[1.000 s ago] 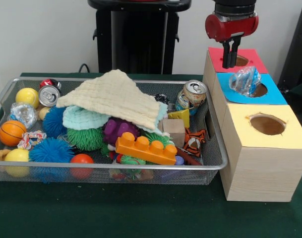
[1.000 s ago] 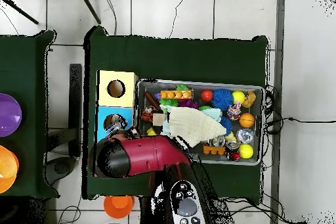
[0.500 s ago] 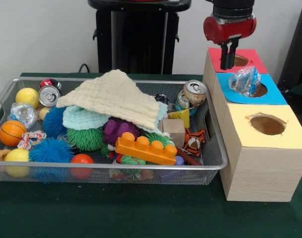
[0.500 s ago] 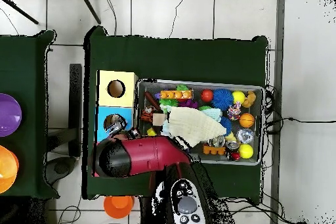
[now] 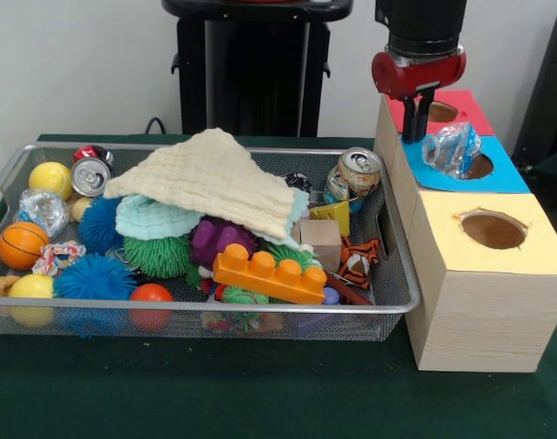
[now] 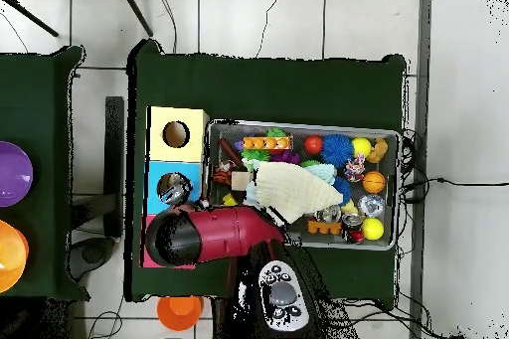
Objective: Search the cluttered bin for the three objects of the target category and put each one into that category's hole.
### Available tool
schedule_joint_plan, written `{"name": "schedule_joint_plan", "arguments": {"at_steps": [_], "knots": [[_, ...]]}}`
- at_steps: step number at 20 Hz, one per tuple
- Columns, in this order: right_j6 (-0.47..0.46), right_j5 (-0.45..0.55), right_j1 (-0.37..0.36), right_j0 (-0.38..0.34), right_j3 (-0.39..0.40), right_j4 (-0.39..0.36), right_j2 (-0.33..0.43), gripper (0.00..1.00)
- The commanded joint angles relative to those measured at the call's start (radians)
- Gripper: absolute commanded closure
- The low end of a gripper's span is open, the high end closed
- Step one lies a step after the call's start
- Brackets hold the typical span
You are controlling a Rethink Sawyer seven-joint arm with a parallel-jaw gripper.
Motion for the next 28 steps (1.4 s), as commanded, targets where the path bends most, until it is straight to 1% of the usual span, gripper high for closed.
{"name": "schedule_joint_plan", "arguments": {"at_steps": [1,2,7,8,15,20,23,26,28], "knots": [[0.105,-0.079,0.057,-0.037,0.003,-0.047,0.040,1.00],[0.107,-0.103,0.059,-0.041,0.004,-0.048,0.048,1.00],[0.114,-0.147,0.058,-0.045,0.006,-0.054,0.052,1.00],[0.119,-0.169,0.056,-0.046,0.008,-0.057,0.054,1.00],[0.126,-0.229,0.037,-0.051,0.003,-0.060,0.070,1.00],[0.137,-0.284,0.010,-0.065,0.005,-0.052,0.099,1.00],[0.139,-0.302,0.001,-0.072,0.007,-0.048,0.113,1.00],[0.142,-0.330,-0.019,-0.090,0.019,-0.044,0.144,1.00],[0.140,-0.332,-0.024,-0.095,0.023,-0.041,0.153,1.00]]}}
